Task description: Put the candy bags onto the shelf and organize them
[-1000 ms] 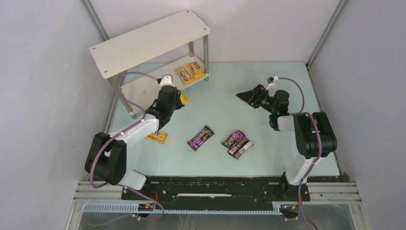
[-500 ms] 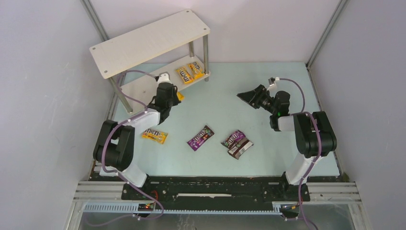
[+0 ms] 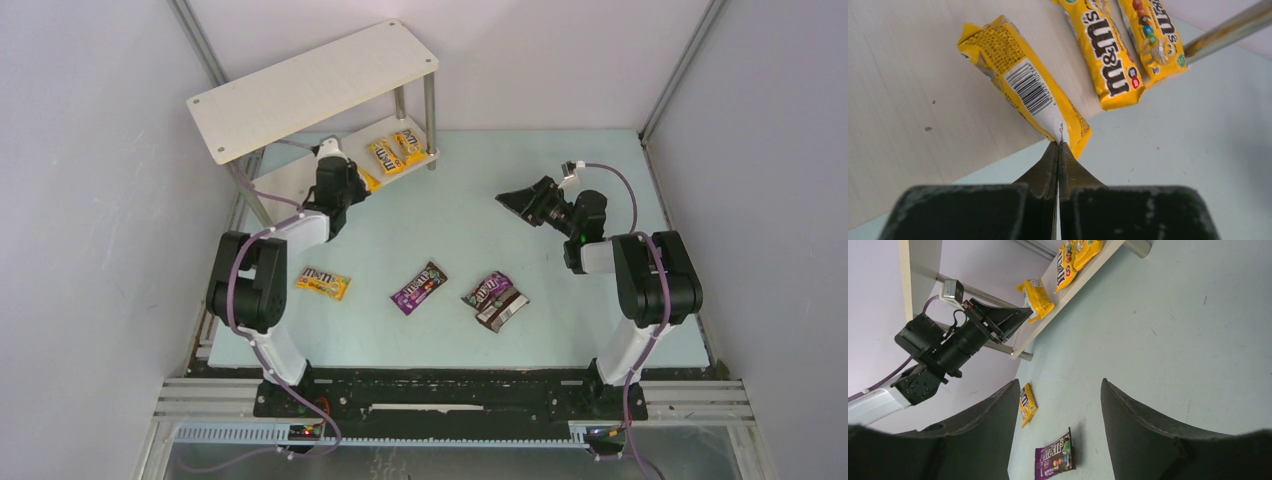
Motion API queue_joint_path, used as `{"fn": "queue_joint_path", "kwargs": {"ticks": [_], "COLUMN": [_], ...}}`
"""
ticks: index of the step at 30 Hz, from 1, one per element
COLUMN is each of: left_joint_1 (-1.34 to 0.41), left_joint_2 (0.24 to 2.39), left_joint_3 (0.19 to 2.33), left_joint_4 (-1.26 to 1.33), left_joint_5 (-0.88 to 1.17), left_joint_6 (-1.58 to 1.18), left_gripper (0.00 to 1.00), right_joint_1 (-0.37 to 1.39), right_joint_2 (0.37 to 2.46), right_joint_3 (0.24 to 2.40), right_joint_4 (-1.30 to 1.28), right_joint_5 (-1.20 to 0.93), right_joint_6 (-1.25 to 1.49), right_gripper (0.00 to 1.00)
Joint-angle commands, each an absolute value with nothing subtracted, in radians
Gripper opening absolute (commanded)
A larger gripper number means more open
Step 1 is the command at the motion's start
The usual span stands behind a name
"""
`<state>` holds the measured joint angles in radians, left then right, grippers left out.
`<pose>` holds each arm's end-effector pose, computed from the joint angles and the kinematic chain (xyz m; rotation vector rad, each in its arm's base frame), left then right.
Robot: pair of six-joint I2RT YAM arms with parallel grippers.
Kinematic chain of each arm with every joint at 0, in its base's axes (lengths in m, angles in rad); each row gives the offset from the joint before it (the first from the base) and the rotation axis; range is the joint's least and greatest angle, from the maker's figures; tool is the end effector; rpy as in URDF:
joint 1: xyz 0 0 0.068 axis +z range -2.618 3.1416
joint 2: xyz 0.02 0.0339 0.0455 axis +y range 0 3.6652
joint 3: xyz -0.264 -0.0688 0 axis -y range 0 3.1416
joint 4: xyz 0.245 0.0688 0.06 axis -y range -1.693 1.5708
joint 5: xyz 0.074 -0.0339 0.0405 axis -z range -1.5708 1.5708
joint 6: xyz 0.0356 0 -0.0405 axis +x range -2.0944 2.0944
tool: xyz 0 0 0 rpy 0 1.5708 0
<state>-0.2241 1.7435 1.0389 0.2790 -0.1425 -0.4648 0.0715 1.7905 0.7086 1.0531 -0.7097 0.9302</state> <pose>0.3817 -0.0818 0.2155 -0.3319 1.9768 -0.3014 0.3440 0.0479 0.1801 0.1477 1.7584 1.3142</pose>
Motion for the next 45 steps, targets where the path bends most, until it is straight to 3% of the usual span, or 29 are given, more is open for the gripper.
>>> {"fn": "queue_joint_path", "kwargs": {"ticks": [1,4,8,14,20,24,29,32,45], "left_joint_1": [-0.182,-0.181,-0.182,-0.195,-0.204,-0.203,-0.205,-0.202,-0.194], "left_joint_2": [1.767,1.787,1.771,1.682,1.574,1.538,1.540,1.627,1.813], "left_joint_3": [1.092,1.133,1.135,1.063,0.898,0.823,0.776,0.799,0.926], "left_joint_4": [0.271,0.198,0.164,0.157,0.313,0.407,0.448,0.532,0.582], "left_joint_5": [-0.083,-0.097,-0.121,-0.169,-0.188,-0.248,-0.427,-0.390,-0.406], "left_joint_6": [-0.533,-0.536,-0.546,-0.556,-0.675,-0.834,-1.160,-1.305,-1.487], "left_gripper": [0.04,0.08,0.27,0.43,0.54,0.72,0.73,0.67,0.57], "right_joint_1": [0.064,0.064,0.064,0.065,0.068,0.068,0.070,0.071,0.065], "right_joint_2": [1.798,1.801,1.801,1.806,1.808,1.809,1.812,1.813,1.825], "right_joint_3": [0.704,0.704,0.704,0.704,0.704,0.704,0.704,0.704,0.704], "right_joint_4": [1.112,1.120,1.122,1.133,1.136,1.138,1.157,1.160,1.181], "right_joint_5": [-0.719,-0.721,-0.722,-0.723,-0.724,-0.727,-0.732,-0.732,-0.738], "right_joint_6": [0.937,0.943,0.944,0.952,0.955,0.956,0.961,0.965,0.979], "right_gripper": [0.69,0.69,0.69,0.69,0.69,0.69,0.68,0.69,0.68]}}
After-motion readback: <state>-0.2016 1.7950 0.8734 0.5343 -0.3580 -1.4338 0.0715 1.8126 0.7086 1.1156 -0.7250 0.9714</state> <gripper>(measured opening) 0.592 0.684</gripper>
